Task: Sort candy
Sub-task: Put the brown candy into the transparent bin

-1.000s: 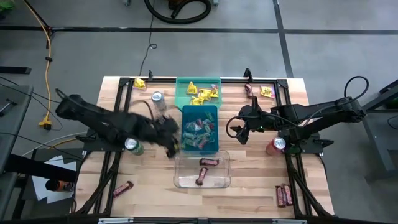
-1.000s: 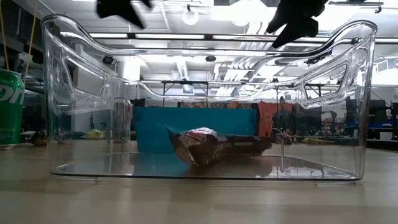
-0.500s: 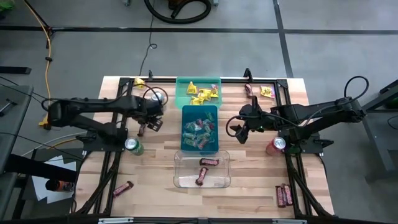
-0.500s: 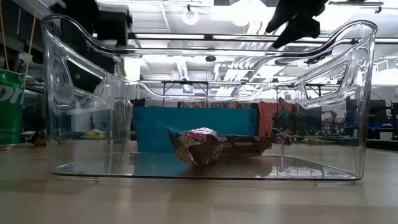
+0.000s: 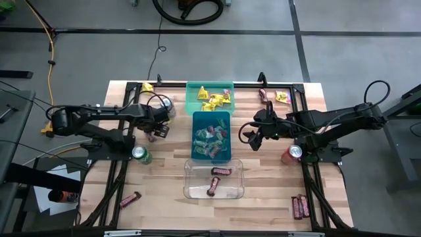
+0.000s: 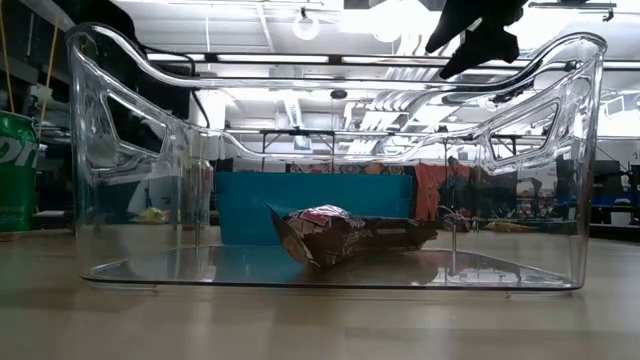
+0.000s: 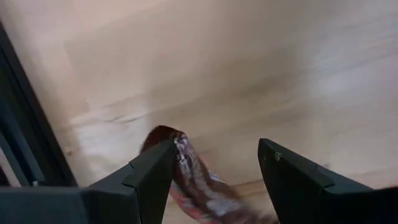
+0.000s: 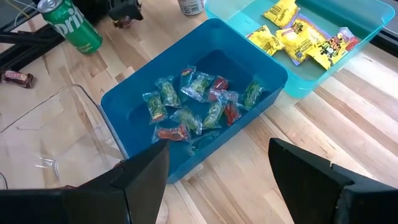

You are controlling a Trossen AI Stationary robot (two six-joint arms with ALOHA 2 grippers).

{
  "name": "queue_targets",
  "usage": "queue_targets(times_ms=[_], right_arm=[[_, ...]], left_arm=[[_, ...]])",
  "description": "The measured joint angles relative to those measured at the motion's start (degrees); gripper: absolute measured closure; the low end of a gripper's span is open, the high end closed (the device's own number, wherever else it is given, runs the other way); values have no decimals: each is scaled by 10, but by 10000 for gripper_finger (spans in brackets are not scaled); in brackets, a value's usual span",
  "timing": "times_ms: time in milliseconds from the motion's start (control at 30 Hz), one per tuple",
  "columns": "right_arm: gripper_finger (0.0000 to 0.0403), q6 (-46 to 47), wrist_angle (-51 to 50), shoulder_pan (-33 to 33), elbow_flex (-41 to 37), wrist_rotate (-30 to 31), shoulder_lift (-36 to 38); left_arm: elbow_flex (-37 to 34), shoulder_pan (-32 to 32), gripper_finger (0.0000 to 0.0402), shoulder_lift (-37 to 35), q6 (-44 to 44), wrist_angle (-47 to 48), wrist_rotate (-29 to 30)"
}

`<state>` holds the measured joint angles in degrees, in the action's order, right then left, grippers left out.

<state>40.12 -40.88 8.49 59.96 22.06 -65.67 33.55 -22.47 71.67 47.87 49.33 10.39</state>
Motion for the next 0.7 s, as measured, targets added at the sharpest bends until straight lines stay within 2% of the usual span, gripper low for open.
queue_targets(times_ms=[267, 367, 533, 700], right_arm=[[133, 4, 0, 0, 0, 0, 0], [133, 4, 0, 0, 0, 1, 0], [133, 1, 0, 0, 0, 2, 0], [133, 0, 0, 0, 0, 5, 0]], left_arm=[[-19, 0, 185, 18, 25, -2, -12], [-15, 8, 199, 18, 15, -3, -13], [0, 20, 266, 18, -20, 1, -13], [53, 23, 335, 0, -116, 8, -31]])
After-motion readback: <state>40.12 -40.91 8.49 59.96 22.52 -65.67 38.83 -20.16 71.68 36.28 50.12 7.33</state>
